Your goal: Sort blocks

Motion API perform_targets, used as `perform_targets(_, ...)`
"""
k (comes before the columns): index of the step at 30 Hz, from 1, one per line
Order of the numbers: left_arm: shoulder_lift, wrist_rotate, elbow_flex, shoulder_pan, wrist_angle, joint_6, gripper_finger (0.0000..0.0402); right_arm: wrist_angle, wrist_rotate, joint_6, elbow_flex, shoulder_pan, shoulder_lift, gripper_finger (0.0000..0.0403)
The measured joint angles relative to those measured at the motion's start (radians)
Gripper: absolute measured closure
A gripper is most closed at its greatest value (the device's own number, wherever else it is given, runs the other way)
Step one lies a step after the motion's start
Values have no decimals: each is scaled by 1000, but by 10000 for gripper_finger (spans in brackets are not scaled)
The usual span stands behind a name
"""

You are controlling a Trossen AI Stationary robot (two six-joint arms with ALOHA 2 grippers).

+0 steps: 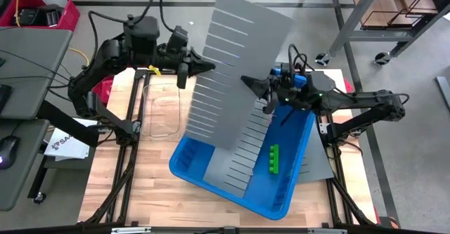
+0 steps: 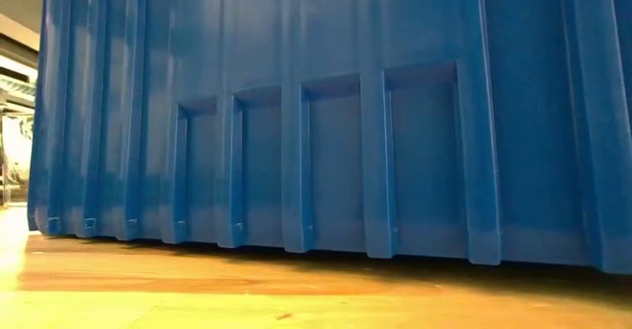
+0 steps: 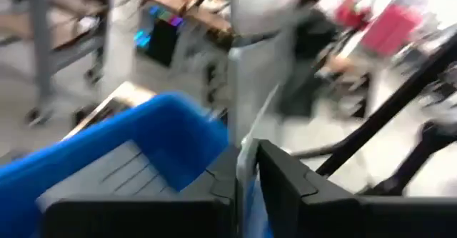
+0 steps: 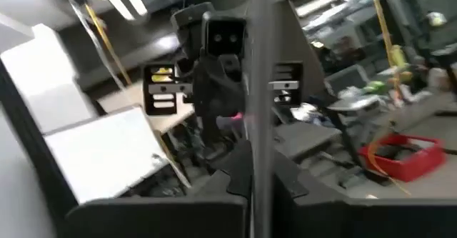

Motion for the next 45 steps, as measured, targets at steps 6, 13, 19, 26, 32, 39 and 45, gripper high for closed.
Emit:
perform_targets(6, -32, -117, 1, 71, -240, 57, 314, -160, 42, -25, 78, 9, -76, 401)
perform_targets(13, -32, -146, -37, 95, -363, 100, 259, -277, 86, -124, 190, 8, -149, 402)
perform_targets(19, 10, -77, -208, 82, -331, 124, 292, -376, 150, -244, 331, 8, -192, 402)
perform_targets(26, 122, -113, -405, 40, -125, 482, 393, -448, 155, -297, 478, 8, -193, 403)
perform_targets(32, 266, -195, -454, 9, -32, 856, 401, -459, 167, -274, 503, 8, -186, 403)
perform_targets(39, 397, -421, -453, 18, -64, 895, 401, -507, 195, -211, 503, 8, -187, 403)
perform_targets(45, 406, -471, -453, 46, -260, 781, 401, -655, 262, -125, 502, 8, -191, 403)
